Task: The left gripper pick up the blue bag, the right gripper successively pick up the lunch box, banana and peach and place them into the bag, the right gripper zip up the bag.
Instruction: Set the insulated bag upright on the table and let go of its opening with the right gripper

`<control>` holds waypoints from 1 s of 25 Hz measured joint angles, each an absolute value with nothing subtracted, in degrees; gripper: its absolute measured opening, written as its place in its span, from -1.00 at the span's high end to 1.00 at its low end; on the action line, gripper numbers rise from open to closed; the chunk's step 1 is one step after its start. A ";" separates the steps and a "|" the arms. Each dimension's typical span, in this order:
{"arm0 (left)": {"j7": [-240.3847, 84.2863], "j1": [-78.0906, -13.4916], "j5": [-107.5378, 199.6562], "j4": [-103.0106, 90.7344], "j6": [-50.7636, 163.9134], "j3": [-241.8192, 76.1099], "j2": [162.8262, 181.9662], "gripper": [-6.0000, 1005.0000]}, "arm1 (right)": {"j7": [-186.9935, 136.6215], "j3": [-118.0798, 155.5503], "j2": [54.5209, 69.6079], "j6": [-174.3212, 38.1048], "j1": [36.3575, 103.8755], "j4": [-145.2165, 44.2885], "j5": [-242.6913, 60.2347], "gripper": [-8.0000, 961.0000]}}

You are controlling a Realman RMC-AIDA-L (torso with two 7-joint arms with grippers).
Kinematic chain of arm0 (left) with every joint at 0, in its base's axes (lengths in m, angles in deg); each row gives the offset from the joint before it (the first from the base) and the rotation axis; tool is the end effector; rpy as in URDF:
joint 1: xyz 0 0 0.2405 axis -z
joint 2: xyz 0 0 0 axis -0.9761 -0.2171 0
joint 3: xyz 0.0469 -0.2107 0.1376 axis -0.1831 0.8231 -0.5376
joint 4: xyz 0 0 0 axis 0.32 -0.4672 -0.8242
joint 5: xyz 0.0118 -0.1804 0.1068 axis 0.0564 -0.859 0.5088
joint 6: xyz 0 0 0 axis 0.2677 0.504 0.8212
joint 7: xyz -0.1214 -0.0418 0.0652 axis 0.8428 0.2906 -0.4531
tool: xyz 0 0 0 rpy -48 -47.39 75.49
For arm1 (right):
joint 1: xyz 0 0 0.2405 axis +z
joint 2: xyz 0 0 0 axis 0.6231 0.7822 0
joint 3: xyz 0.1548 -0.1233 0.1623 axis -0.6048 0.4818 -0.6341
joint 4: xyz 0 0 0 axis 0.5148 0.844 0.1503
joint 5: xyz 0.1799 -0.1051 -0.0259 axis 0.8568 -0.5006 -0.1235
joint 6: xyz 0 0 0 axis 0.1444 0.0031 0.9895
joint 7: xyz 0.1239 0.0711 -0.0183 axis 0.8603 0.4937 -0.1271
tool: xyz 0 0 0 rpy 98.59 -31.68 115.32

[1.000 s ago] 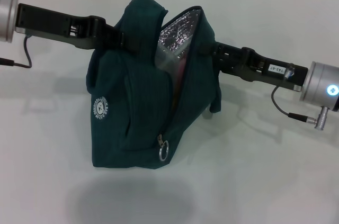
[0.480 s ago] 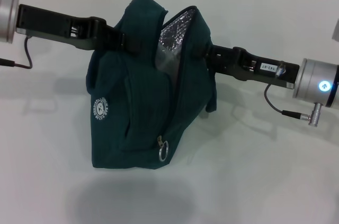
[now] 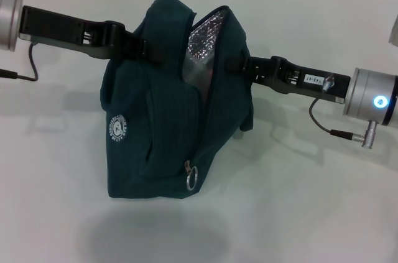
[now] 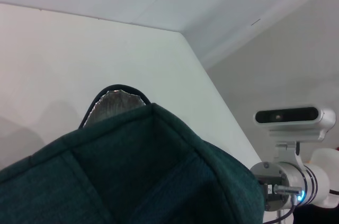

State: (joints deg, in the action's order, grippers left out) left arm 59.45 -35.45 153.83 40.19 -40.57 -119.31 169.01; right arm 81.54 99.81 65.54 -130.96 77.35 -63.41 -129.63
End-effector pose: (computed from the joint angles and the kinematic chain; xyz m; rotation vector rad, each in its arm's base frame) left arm -0.1900 0.3665 0.0681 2.6183 1.5044 0.5155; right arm 0.2019 0.3601 -0.0646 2.3731 -1.6854 -1.1594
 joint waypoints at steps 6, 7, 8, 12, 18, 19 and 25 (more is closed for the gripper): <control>59.44 -35.46 153.77 40.17 -40.57 -119.31 169.01 0.91 | 80.41 99.80 65.54 -131.56 77.20 -63.41 -129.59 0.35; 59.44 -35.47 153.76 40.17 -40.57 -119.30 169.01 0.91 | 80.01 99.77 65.54 -131.85 77.12 -63.41 -129.58 0.38; 59.44 -35.48 153.76 40.17 -40.57 -119.31 169.01 0.91 | 79.68 99.70 65.54 -132.14 77.05 -63.42 -129.56 0.40; 59.44 -35.60 153.72 40.17 -40.57 -119.30 169.01 0.91 | 78.69 99.34 65.54 -133.04 76.74 -63.41 -129.45 0.48; 59.38 -35.65 153.70 40.17 -40.57 -119.30 169.01 0.91 | 77.02 99.19 65.54 -134.16 76.04 -63.47 -128.59 0.61; 59.33 -35.64 153.69 40.17 -40.57 -119.30 169.01 0.91 | 76.67 99.19 65.54 -134.41 75.93 -63.49 -128.51 0.62; 59.32 -35.51 153.68 40.17 -40.61 -119.31 169.01 0.91 | 74.14 98.98 65.25 -136.49 74.74 -63.71 -126.39 0.73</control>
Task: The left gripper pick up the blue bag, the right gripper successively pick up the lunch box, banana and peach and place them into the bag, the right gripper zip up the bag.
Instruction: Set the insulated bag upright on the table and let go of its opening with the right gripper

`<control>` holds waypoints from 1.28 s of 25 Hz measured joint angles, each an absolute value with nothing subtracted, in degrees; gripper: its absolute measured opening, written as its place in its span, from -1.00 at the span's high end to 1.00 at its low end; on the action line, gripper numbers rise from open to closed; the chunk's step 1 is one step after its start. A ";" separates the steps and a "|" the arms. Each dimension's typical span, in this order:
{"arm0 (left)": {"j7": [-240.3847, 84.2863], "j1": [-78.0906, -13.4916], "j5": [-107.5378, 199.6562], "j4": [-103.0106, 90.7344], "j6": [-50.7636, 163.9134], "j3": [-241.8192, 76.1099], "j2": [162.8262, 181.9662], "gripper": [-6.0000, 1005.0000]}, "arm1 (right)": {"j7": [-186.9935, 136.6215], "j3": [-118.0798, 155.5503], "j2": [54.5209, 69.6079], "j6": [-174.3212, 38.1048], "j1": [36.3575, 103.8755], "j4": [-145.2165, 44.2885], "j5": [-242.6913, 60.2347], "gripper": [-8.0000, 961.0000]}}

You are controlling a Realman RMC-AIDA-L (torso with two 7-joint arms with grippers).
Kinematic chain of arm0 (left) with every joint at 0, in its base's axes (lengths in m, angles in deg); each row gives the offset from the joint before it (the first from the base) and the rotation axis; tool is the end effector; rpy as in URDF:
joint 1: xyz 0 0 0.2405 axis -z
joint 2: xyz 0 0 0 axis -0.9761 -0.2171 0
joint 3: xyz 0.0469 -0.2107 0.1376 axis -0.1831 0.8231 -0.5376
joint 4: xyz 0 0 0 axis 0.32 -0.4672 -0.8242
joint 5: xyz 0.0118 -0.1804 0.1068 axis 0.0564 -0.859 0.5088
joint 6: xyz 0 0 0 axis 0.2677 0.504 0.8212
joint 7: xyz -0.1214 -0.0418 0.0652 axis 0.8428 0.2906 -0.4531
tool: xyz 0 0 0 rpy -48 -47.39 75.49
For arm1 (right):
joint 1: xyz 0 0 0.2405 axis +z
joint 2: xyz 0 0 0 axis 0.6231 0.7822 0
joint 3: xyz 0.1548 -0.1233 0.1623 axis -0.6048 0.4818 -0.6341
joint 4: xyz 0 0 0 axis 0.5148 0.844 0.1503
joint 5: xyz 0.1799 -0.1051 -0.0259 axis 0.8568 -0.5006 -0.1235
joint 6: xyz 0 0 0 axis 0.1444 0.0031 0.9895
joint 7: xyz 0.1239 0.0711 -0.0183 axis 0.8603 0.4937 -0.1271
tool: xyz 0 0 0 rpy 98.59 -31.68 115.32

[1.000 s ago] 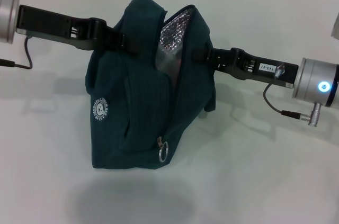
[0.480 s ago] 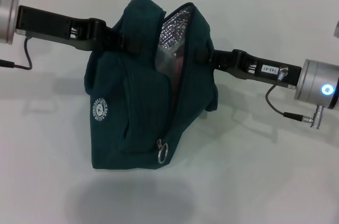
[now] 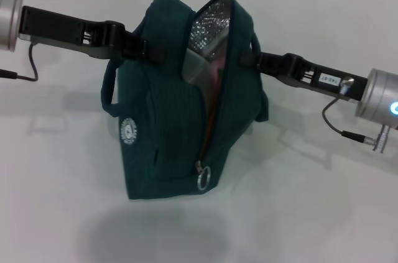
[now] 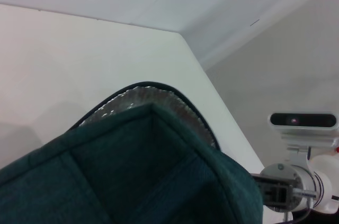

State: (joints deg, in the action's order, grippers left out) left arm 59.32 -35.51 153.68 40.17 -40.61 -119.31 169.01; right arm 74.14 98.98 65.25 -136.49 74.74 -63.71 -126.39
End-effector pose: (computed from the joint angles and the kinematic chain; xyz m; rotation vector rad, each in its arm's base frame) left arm -0.1900 0.3662 0.0682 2.6182 1.5013 0.5189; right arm 0.2052 0.3496 -0.0517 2.4093 -1.5322 -1.2979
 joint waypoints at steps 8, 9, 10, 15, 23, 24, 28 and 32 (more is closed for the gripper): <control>59.86 -34.54 151.02 40.17 -40.72 -119.71 169.60 0.91 | 70.71 94.55 64.29 -144.36 71.25 -65.64 -125.87 0.80; 59.95 -34.13 150.91 39.92 -40.72 -119.81 170.00 0.91 | 70.55 93.87 63.84 -145.81 70.36 -66.57 -125.97 0.80; 59.96 -33.85 150.89 39.64 -40.67 -119.86 170.26 0.91 | 70.46 93.46 63.38 -146.96 69.49 -67.40 -126.06 0.81; 58.74 -31.67 150.79 35.87 -39.17 -119.90 172.16 0.91 | 68.79 92.03 61.10 -152.46 65.93 -70.53 -126.17 0.82; 56.47 -29.91 151.00 32.35 -37.02 -119.95 175.58 0.91 | 66.59 89.72 58.99 -154.37 63.21 -69.30 -126.90 0.84; 56.17 -29.86 151.09 32.11 -36.99 -119.96 175.87 0.91 | 66.28 89.62 58.96 -154.09 62.95 -69.26 -126.92 0.84; 54.82 -29.94 151.12 31.43 -35.98 -120.02 176.27 0.91 | 64.36 89.59 58.96 -151.88 62.31 -68.55 -126.96 0.84; 53.39 -30.25 151.74 30.14 -34.74 -120.10 176.42 0.91 | 62.67 89.58 59.37 -151.09 62.96 -66.43 -126.98 0.84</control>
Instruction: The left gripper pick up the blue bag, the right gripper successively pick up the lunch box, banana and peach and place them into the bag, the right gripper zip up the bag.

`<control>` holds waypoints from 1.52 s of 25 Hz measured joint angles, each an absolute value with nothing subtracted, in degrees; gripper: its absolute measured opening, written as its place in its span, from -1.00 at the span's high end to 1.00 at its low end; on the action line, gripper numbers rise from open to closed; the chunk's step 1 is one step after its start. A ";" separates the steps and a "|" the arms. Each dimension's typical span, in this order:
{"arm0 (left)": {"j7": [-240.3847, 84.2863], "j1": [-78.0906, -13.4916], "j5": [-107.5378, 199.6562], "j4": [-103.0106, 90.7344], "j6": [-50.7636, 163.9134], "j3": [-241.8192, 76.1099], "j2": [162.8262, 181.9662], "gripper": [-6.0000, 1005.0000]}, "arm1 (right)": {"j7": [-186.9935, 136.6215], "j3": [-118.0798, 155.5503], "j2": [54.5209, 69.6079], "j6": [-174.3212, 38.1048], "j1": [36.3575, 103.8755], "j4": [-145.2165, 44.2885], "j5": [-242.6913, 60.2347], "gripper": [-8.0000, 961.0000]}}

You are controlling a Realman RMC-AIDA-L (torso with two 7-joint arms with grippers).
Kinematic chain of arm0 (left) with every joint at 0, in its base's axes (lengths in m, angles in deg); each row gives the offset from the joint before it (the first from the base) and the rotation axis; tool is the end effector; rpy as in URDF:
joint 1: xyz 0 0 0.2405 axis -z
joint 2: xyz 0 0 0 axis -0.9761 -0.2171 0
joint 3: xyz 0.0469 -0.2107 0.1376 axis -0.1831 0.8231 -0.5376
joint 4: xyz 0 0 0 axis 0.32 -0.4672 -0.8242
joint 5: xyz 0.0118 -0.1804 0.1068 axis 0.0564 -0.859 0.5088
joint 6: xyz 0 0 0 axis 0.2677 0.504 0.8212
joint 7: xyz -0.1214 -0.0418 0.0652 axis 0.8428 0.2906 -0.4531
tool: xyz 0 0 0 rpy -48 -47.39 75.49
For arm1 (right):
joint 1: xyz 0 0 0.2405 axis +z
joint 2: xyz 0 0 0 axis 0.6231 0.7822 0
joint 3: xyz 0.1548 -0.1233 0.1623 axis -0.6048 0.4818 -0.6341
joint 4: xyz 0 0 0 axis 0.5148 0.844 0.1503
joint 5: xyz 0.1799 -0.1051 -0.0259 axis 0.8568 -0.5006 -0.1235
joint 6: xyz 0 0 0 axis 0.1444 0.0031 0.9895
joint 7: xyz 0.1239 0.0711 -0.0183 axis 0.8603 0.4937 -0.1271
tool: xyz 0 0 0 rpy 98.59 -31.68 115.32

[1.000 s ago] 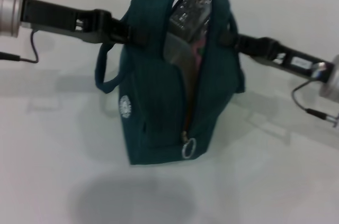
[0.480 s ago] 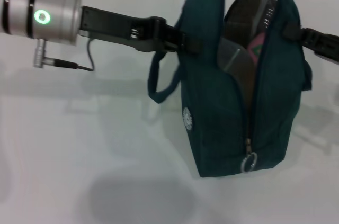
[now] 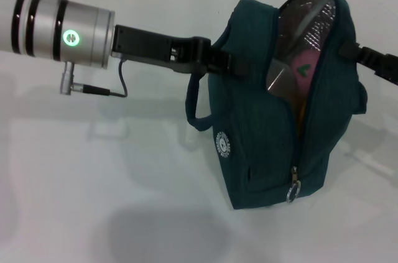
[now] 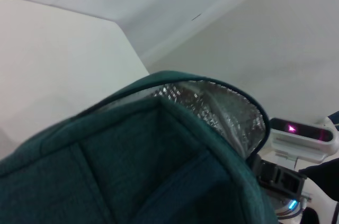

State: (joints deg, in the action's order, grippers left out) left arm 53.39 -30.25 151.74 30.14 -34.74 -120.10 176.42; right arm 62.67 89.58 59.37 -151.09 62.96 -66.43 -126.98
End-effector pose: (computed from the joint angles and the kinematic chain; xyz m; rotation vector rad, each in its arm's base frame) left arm -0.1517 0.3638 -0.0077 2.4898 1.3796 0.6118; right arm 0.2631 0.3113 0.0247 -2.3319 1.1918 1.4762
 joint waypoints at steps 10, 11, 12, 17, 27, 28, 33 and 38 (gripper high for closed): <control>51.20 -32.80 152.05 28.34 -31.44 -120.10 176.06 0.91 | 61.65 89.64 60.42 -150.63 62.63 -65.94 -127.06 0.85; 51.20 -32.99 152.03 28.33 -31.34 -120.10 176.06 0.91 | 61.64 89.58 60.45 -150.54 62.57 -65.82 -127.06 0.85; 51.20 -33.07 151.99 28.32 -31.33 -120.10 176.05 0.91 | 61.64 89.55 60.49 -150.38 62.52 -65.69 -127.06 0.85; 51.18 -33.68 151.72 28.30 -31.54 -120.09 176.22 0.91 | 61.70 89.51 60.50 -150.52 62.22 -65.59 -127.06 0.84; 50.97 -33.89 151.48 28.30 -32.37 -120.10 176.44 0.91 | 57.88 89.52 60.36 -155.39 59.94 -65.59 -126.88 0.13; 50.94 -33.93 151.47 28.30 -32.44 -120.10 176.46 0.91 | 55.90 89.50 60.44 -156.68 59.30 -65.65 -126.76 0.05; 50.53 -34.48 150.72 28.30 -33.29 -120.10 176.50 0.90 | 47.64 89.68 60.78 -160.82 57.12 -65.63 -129.05 -0.41; 50.06 -34.57 150.47 28.29 -33.38 -120.69 176.74 0.90 | 38.56 89.73 61.53 -163.47 54.50 -65.15 -131.71 -0.62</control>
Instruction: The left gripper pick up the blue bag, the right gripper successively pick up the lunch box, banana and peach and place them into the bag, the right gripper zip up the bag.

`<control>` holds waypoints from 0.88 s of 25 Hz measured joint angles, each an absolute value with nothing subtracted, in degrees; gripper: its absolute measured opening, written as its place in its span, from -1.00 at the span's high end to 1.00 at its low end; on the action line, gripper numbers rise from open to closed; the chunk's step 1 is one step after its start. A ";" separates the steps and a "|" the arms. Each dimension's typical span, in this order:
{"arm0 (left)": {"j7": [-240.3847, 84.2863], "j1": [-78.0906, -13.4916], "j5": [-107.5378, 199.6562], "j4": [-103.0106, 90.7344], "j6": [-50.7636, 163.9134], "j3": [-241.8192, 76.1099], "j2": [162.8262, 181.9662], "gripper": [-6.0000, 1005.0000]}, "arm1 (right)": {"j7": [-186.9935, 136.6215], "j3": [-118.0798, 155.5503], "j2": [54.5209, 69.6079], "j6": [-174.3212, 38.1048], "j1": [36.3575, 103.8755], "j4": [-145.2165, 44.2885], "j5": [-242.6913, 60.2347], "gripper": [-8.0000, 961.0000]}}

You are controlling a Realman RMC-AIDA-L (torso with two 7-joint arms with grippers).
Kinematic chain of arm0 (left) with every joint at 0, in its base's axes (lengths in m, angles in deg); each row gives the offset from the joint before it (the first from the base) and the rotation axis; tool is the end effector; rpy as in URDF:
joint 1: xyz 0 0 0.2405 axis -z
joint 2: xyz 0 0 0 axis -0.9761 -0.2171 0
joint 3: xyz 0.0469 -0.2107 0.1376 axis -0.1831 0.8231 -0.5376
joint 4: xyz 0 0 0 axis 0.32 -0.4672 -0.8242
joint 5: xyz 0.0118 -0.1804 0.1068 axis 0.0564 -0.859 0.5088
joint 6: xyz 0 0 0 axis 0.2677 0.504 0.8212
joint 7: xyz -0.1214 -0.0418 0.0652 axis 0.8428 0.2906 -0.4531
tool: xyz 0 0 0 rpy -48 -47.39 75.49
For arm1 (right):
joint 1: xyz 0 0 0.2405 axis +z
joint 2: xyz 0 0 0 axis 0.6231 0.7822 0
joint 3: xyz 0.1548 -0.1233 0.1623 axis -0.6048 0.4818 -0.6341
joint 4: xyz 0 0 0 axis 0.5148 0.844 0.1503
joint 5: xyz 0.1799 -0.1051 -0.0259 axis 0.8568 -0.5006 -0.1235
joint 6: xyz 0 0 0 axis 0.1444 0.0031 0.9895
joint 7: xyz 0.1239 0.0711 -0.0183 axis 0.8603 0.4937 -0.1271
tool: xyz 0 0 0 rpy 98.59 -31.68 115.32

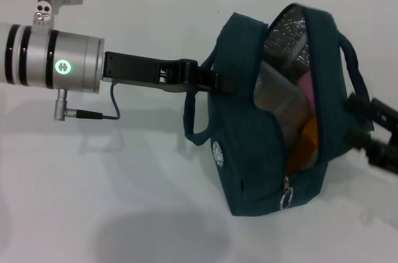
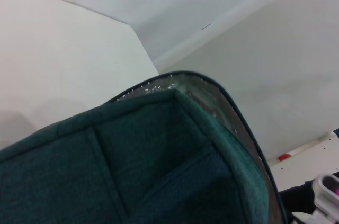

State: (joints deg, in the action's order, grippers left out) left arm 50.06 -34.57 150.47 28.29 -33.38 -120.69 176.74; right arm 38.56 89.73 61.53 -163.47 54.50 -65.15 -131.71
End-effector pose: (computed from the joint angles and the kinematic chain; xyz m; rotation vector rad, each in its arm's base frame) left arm -0.1785 0.3506 -0.0150 2.4661 1.4385 0.6608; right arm 0.2814 0.2378 0.0109 -2.4398 0.7443 1.4771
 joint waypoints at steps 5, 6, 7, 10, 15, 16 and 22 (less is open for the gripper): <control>49.91 -34.58 150.36 27.83 -33.37 -121.01 176.74 0.90 | 26.65 90.20 62.21 -166.52 53.16 -64.98 -138.74 -0.76; 49.77 -34.57 150.34 27.49 -33.34 -121.13 176.75 0.90 | 24.60 90.15 62.51 -166.54 52.83 -64.95 -139.87 -0.79; 49.63 -34.58 150.31 27.23 -33.32 -121.22 176.75 0.90 | 24.60 90.15 62.51 -166.54 52.83 -64.95 -139.87 -0.81; 49.37 -34.57 150.29 26.79 -33.27 -121.26 176.74 0.90 | 15.01 89.50 63.94 -165.77 50.09 -64.56 -142.61 -0.84; 49.34 -34.52 150.28 26.30 -33.36 -121.25 176.74 0.90 | 12.65 87.56 64.12 -165.59 49.44 -62.72 -142.13 -0.84; 49.34 -34.51 150.26 26.29 -33.37 -121.25 176.74 0.90 | 12.62 86.98 64.06 -165.71 49.41 -62.54 -142.11 -0.84; 48.93 -34.64 150.17 26.09 -33.37 -121.24 176.74 0.90 | 11.86 81.19 63.98 -167.87 47.91 -62.25 -142.12 -0.84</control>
